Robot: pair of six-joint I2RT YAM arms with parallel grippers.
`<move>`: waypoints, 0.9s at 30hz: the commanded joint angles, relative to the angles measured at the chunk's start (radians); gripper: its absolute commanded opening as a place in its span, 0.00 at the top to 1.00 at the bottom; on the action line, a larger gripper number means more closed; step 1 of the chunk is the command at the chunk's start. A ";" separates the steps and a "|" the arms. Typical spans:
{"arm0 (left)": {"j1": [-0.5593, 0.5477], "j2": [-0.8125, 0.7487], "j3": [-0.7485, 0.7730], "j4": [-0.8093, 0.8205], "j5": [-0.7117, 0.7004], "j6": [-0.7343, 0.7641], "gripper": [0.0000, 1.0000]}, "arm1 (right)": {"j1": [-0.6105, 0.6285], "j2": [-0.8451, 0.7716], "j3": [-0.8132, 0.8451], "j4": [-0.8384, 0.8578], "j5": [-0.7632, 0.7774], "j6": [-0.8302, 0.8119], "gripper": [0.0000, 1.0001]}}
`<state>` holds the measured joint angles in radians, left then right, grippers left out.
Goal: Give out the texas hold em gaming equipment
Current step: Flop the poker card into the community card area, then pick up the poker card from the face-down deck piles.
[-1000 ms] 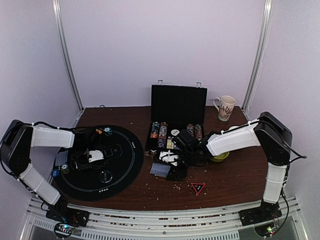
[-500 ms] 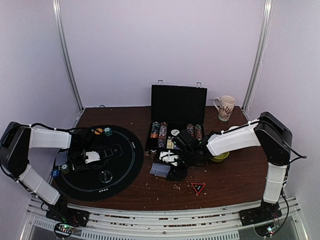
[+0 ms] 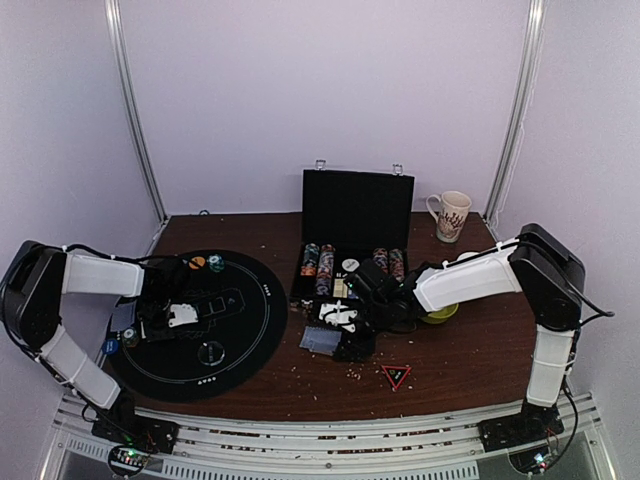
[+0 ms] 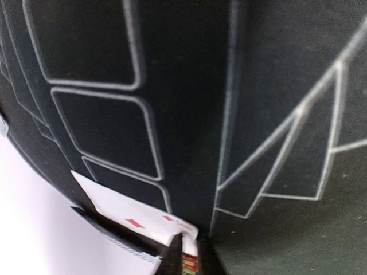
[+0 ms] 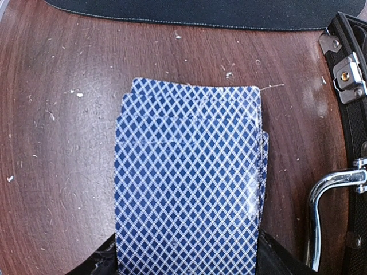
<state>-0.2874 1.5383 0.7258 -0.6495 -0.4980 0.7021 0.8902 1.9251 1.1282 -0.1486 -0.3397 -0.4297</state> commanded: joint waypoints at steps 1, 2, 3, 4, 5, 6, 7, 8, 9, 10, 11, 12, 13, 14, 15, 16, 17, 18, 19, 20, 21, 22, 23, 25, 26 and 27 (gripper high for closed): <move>0.012 -0.004 -0.008 0.014 0.013 0.014 0.81 | -0.007 -0.003 -0.029 -0.076 0.031 -0.017 0.29; 0.012 -0.015 -0.009 0.012 0.022 0.013 0.77 | -0.006 -0.002 -0.028 -0.077 0.031 -0.017 0.29; 0.011 -0.027 -0.007 0.007 0.031 0.010 0.74 | -0.007 -0.002 -0.029 -0.077 0.032 -0.017 0.29; 0.011 -0.040 -0.005 0.004 0.037 0.009 0.71 | -0.007 -0.002 -0.030 -0.076 0.032 -0.017 0.29; 0.008 -0.053 -0.005 0.004 0.037 0.010 0.68 | -0.008 -0.001 -0.030 -0.075 0.031 -0.017 0.29; 0.004 -0.067 -0.006 0.004 0.033 0.012 0.66 | -0.008 0.001 -0.029 -0.075 0.031 -0.017 0.29; -0.002 -0.081 -0.006 0.004 0.031 0.012 0.65 | -0.008 0.003 -0.028 -0.075 0.030 -0.015 0.29; -0.016 -0.095 -0.003 0.000 0.036 0.010 0.65 | -0.008 0.003 -0.029 -0.075 0.029 -0.014 0.29; -0.031 -0.111 0.005 -0.010 0.053 0.009 0.64 | -0.007 0.004 -0.028 -0.075 0.030 -0.013 0.29; -0.049 -0.129 0.014 -0.021 0.071 0.006 0.64 | -0.007 0.005 -0.029 -0.075 0.031 -0.012 0.29; -0.071 -0.150 0.029 -0.032 0.096 -0.001 0.64 | -0.008 0.006 -0.029 -0.077 0.033 -0.012 0.28; -0.093 -0.177 0.053 -0.034 0.122 -0.014 0.64 | -0.007 0.006 -0.028 -0.077 0.035 -0.012 0.28; -0.112 -0.214 0.082 -0.033 0.159 -0.036 0.64 | -0.008 0.006 -0.029 -0.077 0.039 -0.012 0.28; -0.129 -0.235 0.118 -0.022 0.216 -0.064 0.63 | -0.008 0.006 -0.030 -0.077 0.039 -0.012 0.28; -0.146 -0.270 0.155 0.001 0.288 -0.113 0.61 | -0.008 0.008 -0.031 -0.077 0.039 -0.012 0.28; -0.159 -0.287 0.192 0.034 0.387 -0.185 0.55 | -0.008 0.010 -0.030 -0.077 0.041 -0.012 0.28; -0.167 -0.299 0.220 0.082 0.499 -0.279 0.45 | -0.007 0.013 -0.031 -0.077 0.042 -0.010 0.28; -0.168 -0.306 0.237 0.145 0.639 -0.399 0.33 | -0.007 0.016 -0.029 -0.078 0.042 -0.008 0.28; -0.168 -0.311 0.224 0.245 0.764 -0.527 0.21 | -0.008 0.019 -0.029 -0.078 0.044 -0.006 0.28; -0.169 -0.308 0.188 0.366 0.907 -0.678 0.06 | -0.008 0.021 -0.030 -0.077 0.045 -0.005 0.28; -0.175 -0.296 0.134 0.498 1.031 -0.819 0.02 | -0.007 0.024 -0.027 -0.076 0.047 -0.001 0.28; -0.187 -0.272 0.083 0.616 1.095 -0.952 0.02 | -0.008 0.026 -0.026 -0.074 0.049 0.002 0.28; -0.204 -0.243 0.059 0.660 1.117 -1.037 0.02 | -0.008 0.026 -0.027 -0.072 0.050 0.005 0.28; -0.222 -0.178 0.049 0.664 1.073 -1.176 0.10 | -0.008 0.026 -0.029 -0.069 0.047 0.012 0.28; -0.229 -0.150 0.037 0.688 1.070 -1.238 0.15 | -0.008 0.025 -0.032 -0.067 0.042 0.013 0.28; -0.246 -0.124 0.029 0.725 1.076 -1.281 0.21 | -0.007 0.025 -0.037 -0.066 0.040 0.011 0.28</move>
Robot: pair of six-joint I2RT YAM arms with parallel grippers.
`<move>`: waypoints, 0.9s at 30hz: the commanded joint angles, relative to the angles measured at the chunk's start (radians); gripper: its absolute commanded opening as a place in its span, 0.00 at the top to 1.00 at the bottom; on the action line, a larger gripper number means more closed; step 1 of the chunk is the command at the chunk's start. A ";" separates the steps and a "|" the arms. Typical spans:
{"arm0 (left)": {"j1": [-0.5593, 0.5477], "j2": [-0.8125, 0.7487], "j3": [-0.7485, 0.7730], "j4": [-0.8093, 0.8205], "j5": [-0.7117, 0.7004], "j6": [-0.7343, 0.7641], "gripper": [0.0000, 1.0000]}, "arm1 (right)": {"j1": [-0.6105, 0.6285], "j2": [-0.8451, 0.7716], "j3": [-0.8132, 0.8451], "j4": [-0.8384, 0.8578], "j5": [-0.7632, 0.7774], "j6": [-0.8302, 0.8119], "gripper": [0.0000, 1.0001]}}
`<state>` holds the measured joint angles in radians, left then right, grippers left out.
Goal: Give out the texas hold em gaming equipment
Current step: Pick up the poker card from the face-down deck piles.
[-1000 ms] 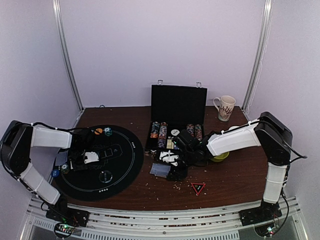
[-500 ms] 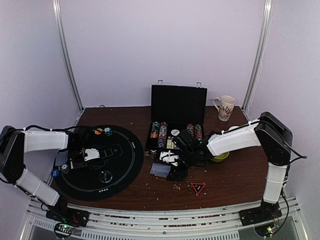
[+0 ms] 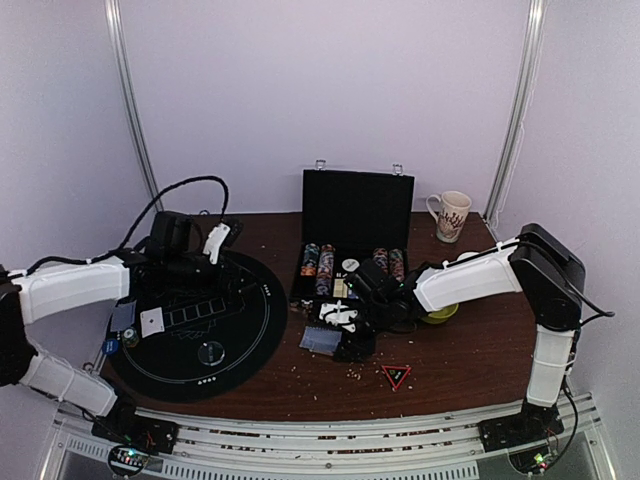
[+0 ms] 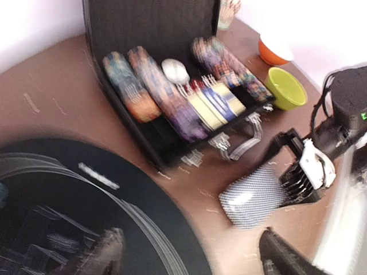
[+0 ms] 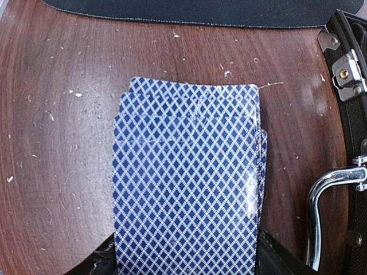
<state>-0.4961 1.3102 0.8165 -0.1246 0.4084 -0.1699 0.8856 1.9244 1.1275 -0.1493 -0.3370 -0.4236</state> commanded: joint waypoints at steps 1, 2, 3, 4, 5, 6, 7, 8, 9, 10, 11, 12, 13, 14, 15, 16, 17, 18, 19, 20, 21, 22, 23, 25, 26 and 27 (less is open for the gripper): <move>-0.063 0.129 -0.058 0.238 0.167 -0.432 0.24 | -0.003 0.027 -0.038 -0.065 0.037 0.005 0.28; -0.099 0.154 -0.034 0.237 0.137 -0.438 0.25 | -0.003 0.028 -0.037 -0.066 0.041 0.004 0.28; -0.131 0.190 -0.007 0.227 0.103 -0.440 0.26 | -0.003 0.031 -0.038 -0.068 0.043 0.007 0.28; -0.159 0.221 0.021 0.218 0.082 -0.444 0.28 | -0.003 0.031 -0.038 -0.066 0.047 0.009 0.28; -0.174 0.259 0.044 0.213 0.077 -0.449 0.34 | -0.003 0.030 -0.040 -0.062 0.046 0.014 0.28; -0.183 0.295 0.055 0.212 0.082 -0.458 0.40 | -0.003 0.029 -0.041 -0.057 0.044 0.017 0.28; -0.186 0.327 0.059 0.213 0.088 -0.474 0.42 | -0.003 0.028 -0.042 -0.052 0.041 0.022 0.28; -0.187 0.357 0.058 0.218 0.095 -0.492 0.42 | -0.004 0.027 -0.044 -0.047 0.039 0.024 0.28; -0.188 0.380 0.051 0.229 0.110 -0.507 0.42 | -0.002 0.027 -0.044 -0.046 0.038 0.027 0.28; -0.188 0.401 0.047 0.236 0.119 -0.516 0.41 | -0.003 0.028 -0.043 -0.046 0.037 0.028 0.28; -0.188 0.418 0.046 0.237 0.120 -0.518 0.41 | -0.003 0.028 -0.044 -0.046 0.036 0.029 0.28; -0.189 0.436 0.053 0.240 0.123 -0.515 0.41 | -0.003 0.028 -0.046 -0.045 0.035 0.029 0.28; -0.190 0.467 0.067 0.242 0.139 -0.510 0.41 | -0.004 0.029 -0.047 -0.042 0.034 0.029 0.28; -0.192 0.494 0.087 0.235 0.152 -0.503 0.42 | -0.003 0.030 -0.049 -0.040 0.034 0.031 0.28; -0.199 0.520 0.109 0.222 0.163 -0.499 0.42 | -0.001 0.032 -0.050 -0.038 0.034 0.031 0.28; -0.205 0.541 0.128 0.216 0.168 -0.493 0.42 | -0.002 0.034 -0.048 -0.038 0.034 0.031 0.28; -0.213 0.555 0.138 0.218 0.172 -0.492 0.42 | -0.002 0.037 -0.046 -0.038 0.035 0.032 0.28; -0.221 0.566 0.145 0.224 0.179 -0.492 0.43 | -0.003 0.037 -0.045 -0.038 0.036 0.033 0.28; -0.226 0.576 0.151 0.230 0.191 -0.495 0.44 | -0.002 0.038 -0.044 -0.038 0.034 0.036 0.29; -0.231 0.588 0.158 0.235 0.207 -0.498 0.45 | -0.003 0.036 -0.042 -0.038 0.031 0.037 0.29; -0.234 0.598 0.165 0.237 0.218 -0.499 0.47 | -0.003 0.036 -0.043 -0.039 0.029 0.037 0.29; -0.235 0.605 0.168 0.238 0.222 -0.501 0.50 | -0.002 0.035 -0.044 -0.038 0.029 0.036 0.29; -0.235 0.610 0.167 0.243 0.226 -0.503 0.54 | -0.002 0.034 -0.045 -0.037 0.031 0.035 0.29; -0.234 0.615 0.170 0.249 0.232 -0.504 0.59 | -0.002 0.036 -0.045 -0.036 0.035 0.036 0.29; -0.235 0.615 0.171 0.247 0.237 -0.503 0.60 | -0.002 0.037 -0.044 -0.036 0.035 0.037 0.29; -0.234 0.614 0.173 0.247 0.237 -0.503 0.64 | -0.002 0.038 -0.046 -0.033 0.034 0.040 0.29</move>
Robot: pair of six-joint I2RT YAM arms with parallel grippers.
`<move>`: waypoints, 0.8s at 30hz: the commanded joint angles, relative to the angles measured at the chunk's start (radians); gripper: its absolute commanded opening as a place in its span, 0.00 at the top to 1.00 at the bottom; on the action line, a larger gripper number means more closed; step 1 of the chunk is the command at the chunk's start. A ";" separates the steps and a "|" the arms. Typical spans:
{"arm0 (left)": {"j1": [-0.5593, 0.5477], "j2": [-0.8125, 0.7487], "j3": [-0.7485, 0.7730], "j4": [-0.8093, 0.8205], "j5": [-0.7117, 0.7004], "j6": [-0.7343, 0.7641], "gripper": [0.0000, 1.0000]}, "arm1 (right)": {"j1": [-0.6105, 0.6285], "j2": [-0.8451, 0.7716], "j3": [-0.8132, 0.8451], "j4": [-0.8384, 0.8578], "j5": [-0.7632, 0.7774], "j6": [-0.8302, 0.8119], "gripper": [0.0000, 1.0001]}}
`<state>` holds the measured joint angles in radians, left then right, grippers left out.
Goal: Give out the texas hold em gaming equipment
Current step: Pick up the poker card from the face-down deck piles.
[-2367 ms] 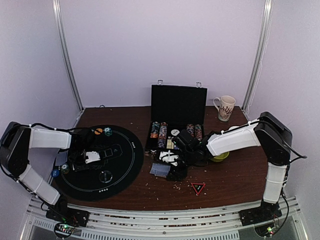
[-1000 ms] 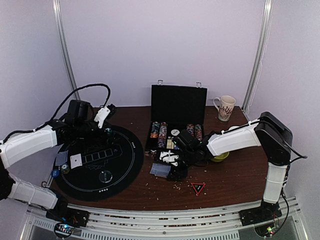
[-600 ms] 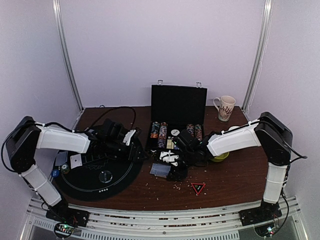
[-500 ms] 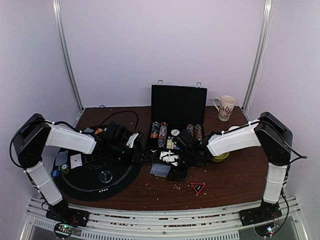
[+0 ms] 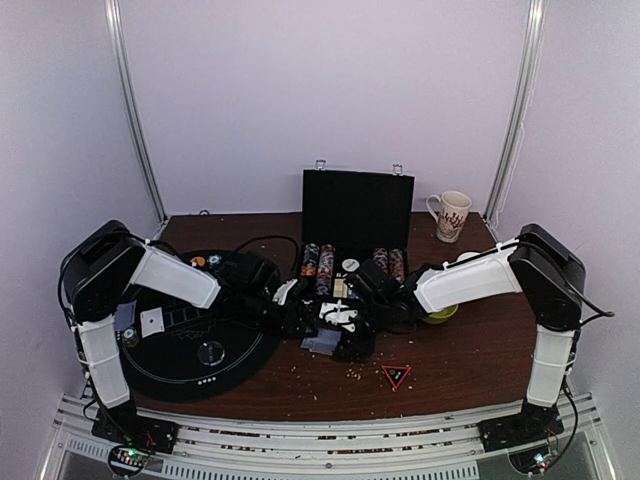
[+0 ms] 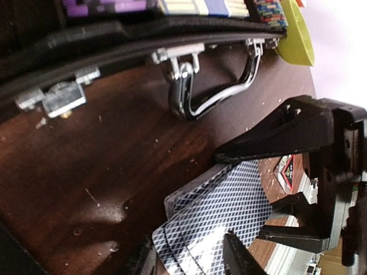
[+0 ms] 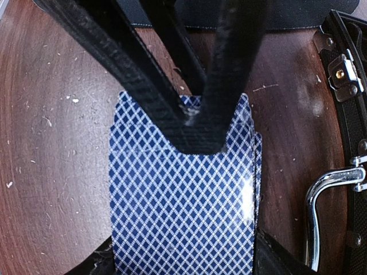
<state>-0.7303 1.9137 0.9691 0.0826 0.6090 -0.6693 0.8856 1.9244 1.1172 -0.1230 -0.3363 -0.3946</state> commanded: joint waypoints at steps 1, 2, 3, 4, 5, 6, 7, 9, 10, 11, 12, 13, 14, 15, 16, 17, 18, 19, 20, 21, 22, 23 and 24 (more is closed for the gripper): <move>0.000 0.011 0.021 0.041 0.037 -0.004 0.67 | -0.002 0.036 -0.037 -0.056 0.033 0.012 0.29; -0.001 0.011 0.023 0.040 0.039 -0.004 0.70 | -0.003 0.037 -0.038 -0.053 0.034 0.013 0.29; -0.002 0.011 0.022 0.041 0.041 -0.002 0.72 | -0.003 0.036 -0.038 -0.051 0.034 0.014 0.29; -0.002 0.011 0.022 0.040 0.040 0.000 0.76 | -0.001 0.037 -0.039 -0.048 0.036 0.015 0.29; -0.003 0.011 0.021 0.041 0.039 -0.001 0.80 | -0.002 0.037 -0.039 -0.045 0.038 0.017 0.29; -0.004 0.011 0.021 0.042 0.037 0.000 0.83 | -0.002 0.037 -0.039 -0.045 0.037 0.019 0.29; -0.003 0.011 0.018 0.042 0.036 0.001 0.87 | -0.002 0.037 -0.040 -0.044 0.037 0.021 0.29; -0.004 0.013 0.019 0.040 0.035 0.003 0.93 | -0.002 0.037 -0.043 -0.043 0.037 0.022 0.29; -0.003 0.014 0.020 0.039 0.041 0.007 0.95 | -0.001 0.037 -0.045 -0.045 0.038 0.023 0.29; -0.004 0.014 0.022 0.036 0.042 0.014 0.97 | -0.002 0.036 -0.045 -0.046 0.040 0.023 0.29; -0.002 0.015 0.023 0.030 0.039 0.021 0.97 | -0.002 0.036 -0.047 -0.047 0.042 0.022 0.29; -0.002 0.015 0.024 0.023 0.034 0.028 0.98 | -0.003 0.036 -0.048 -0.047 0.046 0.022 0.29; -0.001 0.015 0.024 0.014 0.028 0.037 0.98 | -0.003 0.034 -0.050 -0.047 0.048 0.022 0.29; 0.000 0.016 0.023 0.011 0.021 0.043 0.94 | -0.003 0.032 -0.051 -0.045 0.049 0.024 0.29; 0.000 0.021 0.025 0.010 0.021 0.050 0.89 | -0.002 0.032 -0.055 -0.041 0.049 0.026 0.29; 0.000 0.030 0.030 0.009 0.020 0.052 0.85 | -0.001 0.031 -0.058 -0.036 0.047 0.026 0.29; 0.000 0.040 0.037 0.007 0.020 0.054 0.82 | -0.001 0.034 -0.059 -0.030 0.046 0.029 0.29; -0.001 0.053 0.046 0.004 0.024 0.052 0.79 | -0.001 0.037 -0.057 -0.028 0.046 0.030 0.29; -0.002 0.063 0.055 0.003 0.028 0.053 0.75 | -0.001 0.041 -0.052 -0.029 0.046 0.033 0.29; -0.003 0.070 0.066 0.003 0.029 0.053 0.71 | -0.002 0.045 -0.045 -0.032 0.046 0.034 0.29; -0.002 0.072 0.071 -0.002 0.023 0.056 0.69 | -0.002 0.046 -0.042 -0.034 0.048 0.035 0.29; -0.001 0.075 0.076 -0.010 0.013 0.061 0.68 | -0.001 0.048 -0.041 -0.033 0.050 0.037 0.29; -0.001 0.078 0.084 -0.022 0.005 0.065 0.68 | -0.001 0.047 -0.042 -0.030 0.053 0.035 0.29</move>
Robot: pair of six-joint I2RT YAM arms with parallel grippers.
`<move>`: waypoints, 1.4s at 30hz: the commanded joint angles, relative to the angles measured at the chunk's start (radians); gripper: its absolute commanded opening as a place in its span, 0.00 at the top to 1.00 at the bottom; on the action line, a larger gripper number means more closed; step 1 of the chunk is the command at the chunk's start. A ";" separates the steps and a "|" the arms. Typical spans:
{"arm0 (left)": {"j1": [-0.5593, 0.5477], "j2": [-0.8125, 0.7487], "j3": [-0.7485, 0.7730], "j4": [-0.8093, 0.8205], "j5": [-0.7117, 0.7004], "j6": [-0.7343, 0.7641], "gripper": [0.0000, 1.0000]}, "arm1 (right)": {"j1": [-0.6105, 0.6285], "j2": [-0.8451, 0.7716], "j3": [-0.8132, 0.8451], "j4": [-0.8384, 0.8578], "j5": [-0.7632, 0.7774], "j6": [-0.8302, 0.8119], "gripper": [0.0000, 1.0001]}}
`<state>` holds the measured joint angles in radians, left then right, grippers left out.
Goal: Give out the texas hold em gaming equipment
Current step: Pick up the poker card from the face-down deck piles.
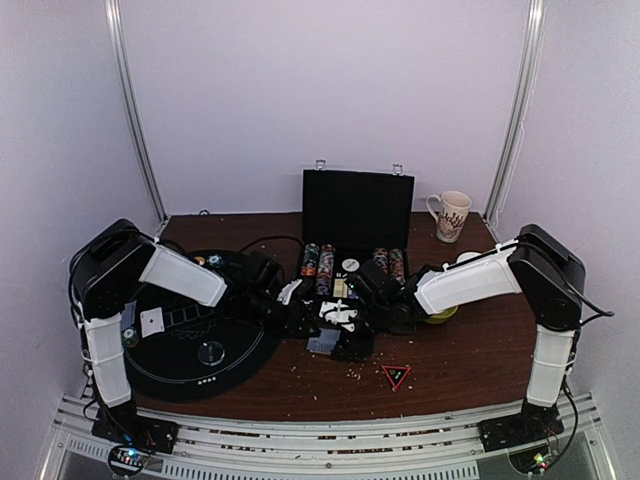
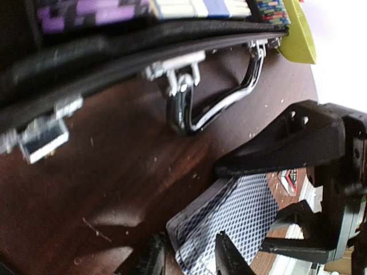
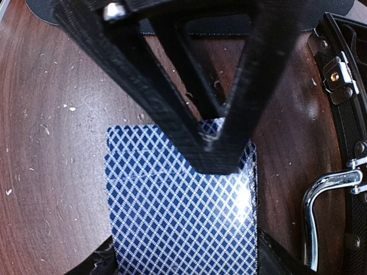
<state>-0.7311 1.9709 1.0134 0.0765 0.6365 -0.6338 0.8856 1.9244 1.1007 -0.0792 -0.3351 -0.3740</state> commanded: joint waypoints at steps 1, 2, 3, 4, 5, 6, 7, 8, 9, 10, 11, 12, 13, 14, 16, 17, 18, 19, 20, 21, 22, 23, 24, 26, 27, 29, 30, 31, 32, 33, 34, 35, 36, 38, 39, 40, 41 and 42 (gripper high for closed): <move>-0.002 0.025 0.045 -0.024 -0.023 0.033 0.68 | 0.000 0.046 -0.027 -0.071 0.056 0.015 0.29; -0.004 0.030 0.049 -0.028 -0.019 0.033 0.68 | 0.000 0.047 -0.026 -0.068 0.059 0.016 0.29; -0.008 0.034 0.052 -0.031 -0.015 0.034 0.68 | 0.000 0.048 -0.025 -0.066 0.060 0.017 0.29; -0.015 0.035 0.055 -0.037 -0.015 0.041 0.68 | 0.000 0.050 -0.023 -0.064 0.063 0.020 0.29; -0.023 0.037 0.058 -0.050 -0.022 0.051 0.68 | 0.001 0.051 -0.022 -0.061 0.068 0.023 0.29; -0.030 0.036 0.058 -0.059 -0.028 0.060 0.68 | 0.000 0.051 -0.023 -0.059 0.073 0.025 0.29; -0.035 0.036 0.055 -0.062 -0.031 0.063 0.69 | 0.000 0.051 -0.022 -0.056 0.076 0.027 0.29; -0.036 0.037 0.051 -0.064 -0.033 0.061 0.71 | 0.000 0.049 -0.025 -0.051 0.080 0.029 0.29; -0.037 0.040 0.049 -0.065 -0.033 0.058 0.72 | 0.000 0.047 -0.027 -0.047 0.085 0.031 0.29; -0.037 0.043 0.053 -0.069 -0.032 0.059 0.72 | 0.001 0.046 -0.030 -0.044 0.090 0.031 0.29; -0.039 0.046 0.059 -0.076 -0.032 0.063 0.72 | 0.000 0.046 -0.031 -0.044 0.094 0.031 0.29; -0.039 0.045 0.065 -0.081 -0.035 0.070 0.73 | 0.000 0.046 -0.032 -0.045 0.096 0.032 0.29; -0.040 0.044 0.069 -0.086 -0.035 0.076 0.75 | 0.000 0.046 -0.032 -0.047 0.099 0.033 0.29; -0.039 0.039 0.072 -0.089 -0.038 0.084 0.77 | 0.001 0.045 -0.033 -0.046 0.101 0.035 0.29; -0.039 0.034 0.075 -0.092 -0.055 0.091 0.84 | 0.000 0.043 -0.041 -0.039 0.101 0.038 0.29; -0.039 0.032 0.076 -0.090 -0.061 0.094 0.87 | 0.000 0.042 -0.044 -0.037 0.099 0.040 0.29; -0.037 0.034 0.079 -0.093 -0.068 0.096 0.88 | 0.000 0.043 -0.049 -0.037 0.099 0.041 0.29; -0.034 0.034 0.080 -0.095 -0.069 0.098 0.89 | 0.000 0.042 -0.053 -0.036 0.100 0.042 0.29; -0.032 0.033 0.078 -0.099 -0.071 0.099 0.90 | 0.001 0.041 -0.058 -0.036 0.102 0.043 0.29; -0.024 0.030 0.073 -0.102 -0.074 0.101 0.90 | 0.001 0.038 -0.063 -0.035 0.103 0.042 0.29; -0.018 0.024 0.065 -0.103 -0.078 0.102 0.89 | 0.001 0.035 -0.067 -0.034 0.104 0.040 0.29; -0.011 0.017 0.056 -0.106 -0.085 0.106 0.87 | 0.001 0.032 -0.070 -0.036 0.106 0.039 0.29; -0.004 0.007 0.047 -0.111 -0.091 0.114 0.84 | 0.000 0.030 -0.073 -0.035 0.105 0.038 0.29; 0.009 -0.009 0.032 -0.118 -0.094 0.121 0.79 | 0.000 0.027 -0.077 -0.034 0.101 0.037 0.28; 0.014 -0.017 0.026 -0.120 -0.095 0.126 0.77 | 0.000 0.028 -0.076 -0.034 0.100 0.037 0.28; 0.019 -0.029 0.017 -0.129 -0.097 0.136 0.76 | 0.000 0.033 -0.071 -0.039 0.100 0.038 0.28; 0.021 -0.032 0.013 -0.130 -0.097 0.139 0.75 | 0.000 0.034 -0.069 -0.041 0.102 0.038 0.28; 0.023 -0.033 0.009 -0.130 -0.097 0.139 0.75 | 0.001 0.036 -0.067 -0.042 0.102 0.039 0.28; 0.025 -0.033 0.009 -0.128 -0.094 0.140 0.75 | 0.000 0.037 -0.067 -0.042 0.101 0.040 0.28; 0.025 -0.033 0.010 -0.126 -0.088 0.140 0.75 | 0.000 0.037 -0.066 -0.044 0.100 0.039 0.28; 0.028 -0.031 0.012 -0.124 -0.083 0.139 0.75 | 0.001 0.037 -0.064 -0.046 0.100 0.040 0.28; 0.030 -0.030 0.014 -0.119 -0.077 0.138 0.74 | 0.000 0.037 -0.063 -0.049 0.100 0.038 0.28; 0.031 -0.029 0.016 -0.108 -0.067 0.131 0.71 | 0.000 0.036 -0.062 -0.050 0.100 0.037 0.28; 0.032 -0.024 0.028 -0.079 -0.023 0.117 0.62 | 0.000 0.036 -0.062 -0.052 0.100 0.035 0.28; 0.032 -0.018 0.036 -0.063 -0.008 0.107 0.57 | 0.000 0.036 -0.061 -0.052 0.101 0.034 0.28; 0.029 -0.015 0.039 -0.039 0.010 0.100 0.53 | 0.000 0.037 -0.060 -0.052 0.101 0.032 0.28; 0.024 -0.011 0.039 -0.013 0.022 0.095 0.50 | 0.000 0.038 -0.059 -0.054 0.101 0.032 0.28; 0.019 -0.005 0.040 0.005 0.028 0.094 0.49 | 0.000 0.041 -0.056 -0.054 0.102 0.033 0.28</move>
<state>-0.7074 1.9541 1.0420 0.0040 0.6182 -0.5251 0.8871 1.9198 1.0710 -0.0170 -0.3141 -0.3313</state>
